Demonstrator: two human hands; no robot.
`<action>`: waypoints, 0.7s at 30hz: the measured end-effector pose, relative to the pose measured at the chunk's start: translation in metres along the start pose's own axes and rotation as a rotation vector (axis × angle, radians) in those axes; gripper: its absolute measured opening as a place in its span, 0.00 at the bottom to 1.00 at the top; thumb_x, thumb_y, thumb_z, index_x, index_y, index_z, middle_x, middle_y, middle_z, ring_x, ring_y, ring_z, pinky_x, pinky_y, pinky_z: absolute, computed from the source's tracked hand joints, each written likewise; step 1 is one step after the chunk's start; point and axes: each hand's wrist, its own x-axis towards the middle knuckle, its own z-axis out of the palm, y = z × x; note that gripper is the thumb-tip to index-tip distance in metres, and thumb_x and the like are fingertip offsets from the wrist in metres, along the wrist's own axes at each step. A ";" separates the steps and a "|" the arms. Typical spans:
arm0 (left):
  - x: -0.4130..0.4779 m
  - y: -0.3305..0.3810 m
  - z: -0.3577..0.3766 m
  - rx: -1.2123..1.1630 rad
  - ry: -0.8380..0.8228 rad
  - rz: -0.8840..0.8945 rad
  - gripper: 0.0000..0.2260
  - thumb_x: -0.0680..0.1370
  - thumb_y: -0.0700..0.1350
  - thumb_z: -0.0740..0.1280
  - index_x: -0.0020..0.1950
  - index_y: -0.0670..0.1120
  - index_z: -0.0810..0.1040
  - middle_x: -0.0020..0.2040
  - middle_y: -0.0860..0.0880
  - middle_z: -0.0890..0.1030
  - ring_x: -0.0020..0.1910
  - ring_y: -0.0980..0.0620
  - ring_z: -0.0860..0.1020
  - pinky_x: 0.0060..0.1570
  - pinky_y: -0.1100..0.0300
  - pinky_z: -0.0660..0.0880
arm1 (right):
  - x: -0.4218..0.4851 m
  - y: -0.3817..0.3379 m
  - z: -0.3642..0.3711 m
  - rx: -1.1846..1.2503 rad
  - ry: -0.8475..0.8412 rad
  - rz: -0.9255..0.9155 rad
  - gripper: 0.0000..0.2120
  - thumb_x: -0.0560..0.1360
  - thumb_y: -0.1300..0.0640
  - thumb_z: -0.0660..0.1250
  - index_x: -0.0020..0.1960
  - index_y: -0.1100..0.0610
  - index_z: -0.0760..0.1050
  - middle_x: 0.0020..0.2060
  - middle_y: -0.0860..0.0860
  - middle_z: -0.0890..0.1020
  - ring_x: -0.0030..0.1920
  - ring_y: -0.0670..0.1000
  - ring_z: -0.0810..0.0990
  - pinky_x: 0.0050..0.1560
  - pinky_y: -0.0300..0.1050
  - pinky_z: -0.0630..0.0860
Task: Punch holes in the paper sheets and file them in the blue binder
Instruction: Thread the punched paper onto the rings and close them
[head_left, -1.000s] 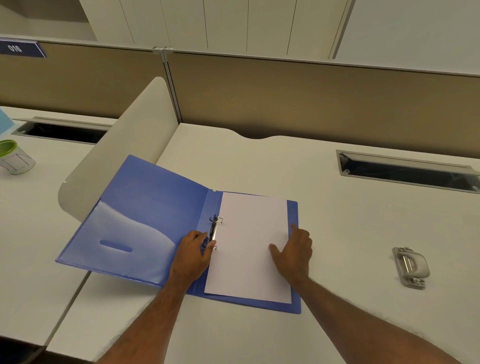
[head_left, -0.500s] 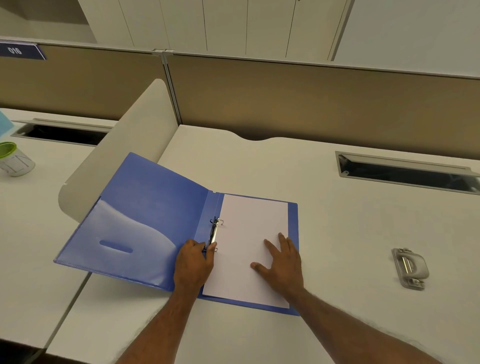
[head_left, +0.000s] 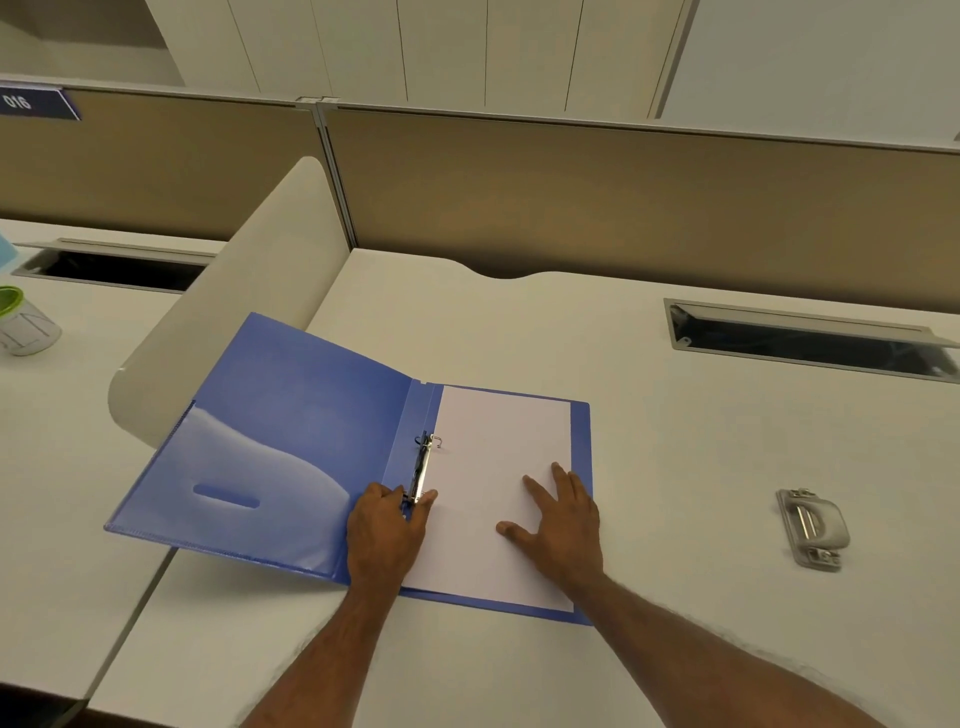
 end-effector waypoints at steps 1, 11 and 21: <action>0.000 0.001 -0.001 0.000 -0.001 0.002 0.20 0.73 0.59 0.67 0.40 0.41 0.79 0.40 0.46 0.77 0.37 0.49 0.76 0.38 0.58 0.74 | 0.000 -0.001 -0.001 0.002 -0.008 0.002 0.54 0.55 0.17 0.38 0.75 0.42 0.57 0.78 0.48 0.50 0.78 0.54 0.46 0.76 0.54 0.49; 0.001 0.007 -0.004 -0.038 -0.054 -0.037 0.15 0.76 0.53 0.67 0.39 0.41 0.77 0.39 0.45 0.76 0.35 0.49 0.76 0.36 0.59 0.72 | -0.003 -0.004 -0.007 0.027 -0.020 0.006 0.52 0.56 0.17 0.44 0.74 0.42 0.59 0.78 0.48 0.52 0.78 0.54 0.48 0.76 0.54 0.51; 0.002 0.008 -0.006 -0.035 -0.085 -0.078 0.14 0.76 0.53 0.66 0.39 0.43 0.74 0.38 0.46 0.76 0.36 0.51 0.75 0.39 0.60 0.69 | -0.007 -0.006 -0.007 0.040 -0.008 0.027 0.63 0.47 0.16 0.31 0.74 0.43 0.59 0.78 0.49 0.52 0.78 0.55 0.47 0.76 0.54 0.50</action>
